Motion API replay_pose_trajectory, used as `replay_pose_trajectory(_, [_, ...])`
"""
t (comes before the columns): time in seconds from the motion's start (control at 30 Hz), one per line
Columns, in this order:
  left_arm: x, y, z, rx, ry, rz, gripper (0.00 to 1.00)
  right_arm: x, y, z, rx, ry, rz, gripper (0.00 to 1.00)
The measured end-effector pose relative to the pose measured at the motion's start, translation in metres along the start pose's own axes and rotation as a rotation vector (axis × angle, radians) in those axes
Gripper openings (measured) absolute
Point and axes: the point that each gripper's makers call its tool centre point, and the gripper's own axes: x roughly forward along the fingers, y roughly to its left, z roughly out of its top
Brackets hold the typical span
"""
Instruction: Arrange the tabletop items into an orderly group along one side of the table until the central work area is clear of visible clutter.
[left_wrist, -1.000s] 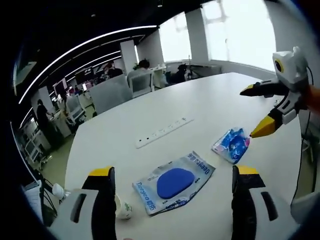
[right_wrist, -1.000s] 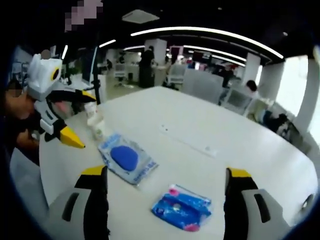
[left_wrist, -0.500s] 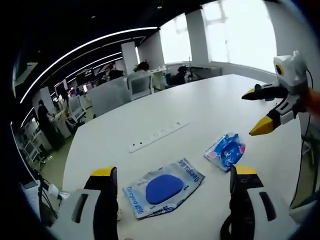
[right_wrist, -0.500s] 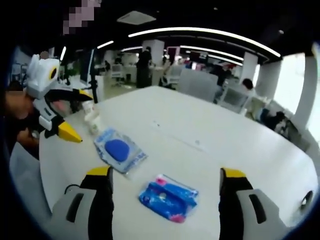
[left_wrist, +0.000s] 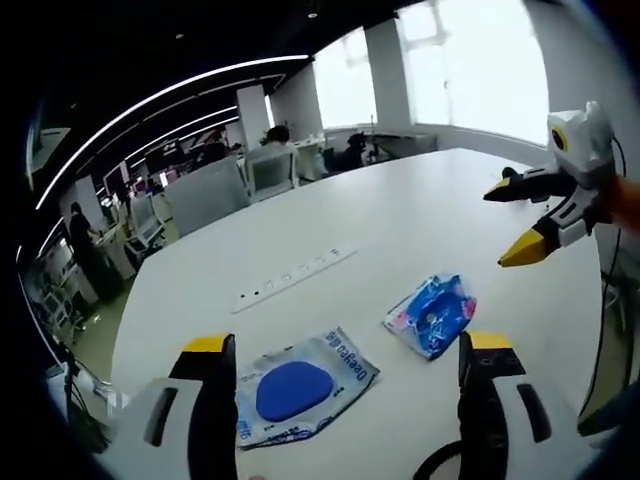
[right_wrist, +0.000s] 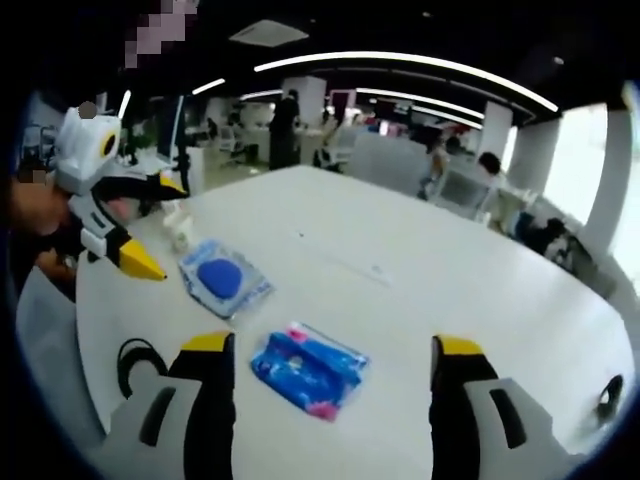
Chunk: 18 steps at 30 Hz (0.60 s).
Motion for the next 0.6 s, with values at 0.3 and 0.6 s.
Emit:
replay_pose_trajectory(0.3, [0.015, -0.018, 0.000, -0.004, -0.003, -0.011, 0.90, 0.000, -0.011, -0.012, -0.011, 0.001, 0.007, 0.74])
replay_pose_trajectory(0.6, [0.020, -0.021, -0.006, -0.007, 0.014, -0.012, 0.89, 0.005, -0.009, -0.023, -0.009, 0.016, 0.035, 0.71])
